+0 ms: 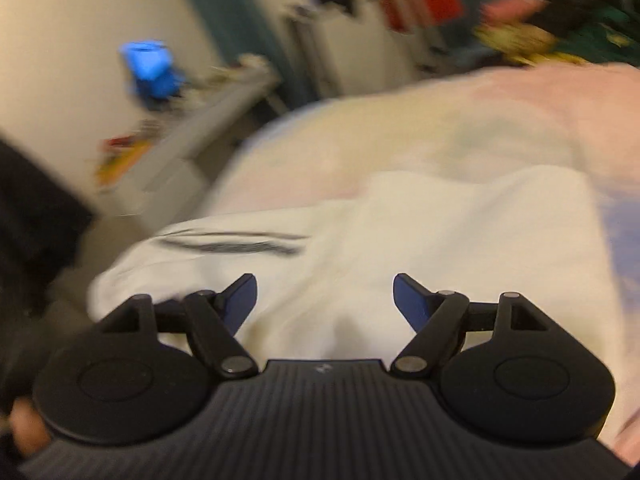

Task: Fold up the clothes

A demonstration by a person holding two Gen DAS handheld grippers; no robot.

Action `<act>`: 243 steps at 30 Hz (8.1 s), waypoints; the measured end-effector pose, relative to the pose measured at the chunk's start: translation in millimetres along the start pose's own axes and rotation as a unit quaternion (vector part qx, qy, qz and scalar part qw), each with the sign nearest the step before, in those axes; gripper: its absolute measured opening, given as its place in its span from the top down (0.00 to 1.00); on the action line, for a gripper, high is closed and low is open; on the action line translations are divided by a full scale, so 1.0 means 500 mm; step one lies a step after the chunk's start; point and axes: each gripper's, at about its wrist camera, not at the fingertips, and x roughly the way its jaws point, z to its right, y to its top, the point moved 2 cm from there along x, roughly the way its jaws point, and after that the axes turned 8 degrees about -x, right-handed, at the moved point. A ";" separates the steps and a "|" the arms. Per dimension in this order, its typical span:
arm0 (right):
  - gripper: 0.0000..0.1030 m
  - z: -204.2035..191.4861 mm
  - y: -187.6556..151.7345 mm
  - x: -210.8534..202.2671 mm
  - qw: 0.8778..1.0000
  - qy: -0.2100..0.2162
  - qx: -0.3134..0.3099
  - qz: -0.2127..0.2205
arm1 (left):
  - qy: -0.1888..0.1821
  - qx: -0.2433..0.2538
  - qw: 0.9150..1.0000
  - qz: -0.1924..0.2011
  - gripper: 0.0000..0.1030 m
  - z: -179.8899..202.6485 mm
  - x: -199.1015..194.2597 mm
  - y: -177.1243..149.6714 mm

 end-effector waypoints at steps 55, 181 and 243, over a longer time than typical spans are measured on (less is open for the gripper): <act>0.19 -0.079 -0.123 -0.250 0.974 -0.166 -0.072 0.137 | 0.076 0.085 0.987 0.111 0.05 0.085 -0.143 -0.043; 0.24 0.263 -0.180 -0.073 0.957 -0.092 0.250 0.114 | 0.145 0.142 0.977 0.069 0.02 0.134 0.028 -0.031; 0.63 0.205 -0.191 -0.183 0.969 -0.032 0.206 0.137 | -0.003 -0.190 0.981 -0.047 0.51 -0.054 0.103 0.021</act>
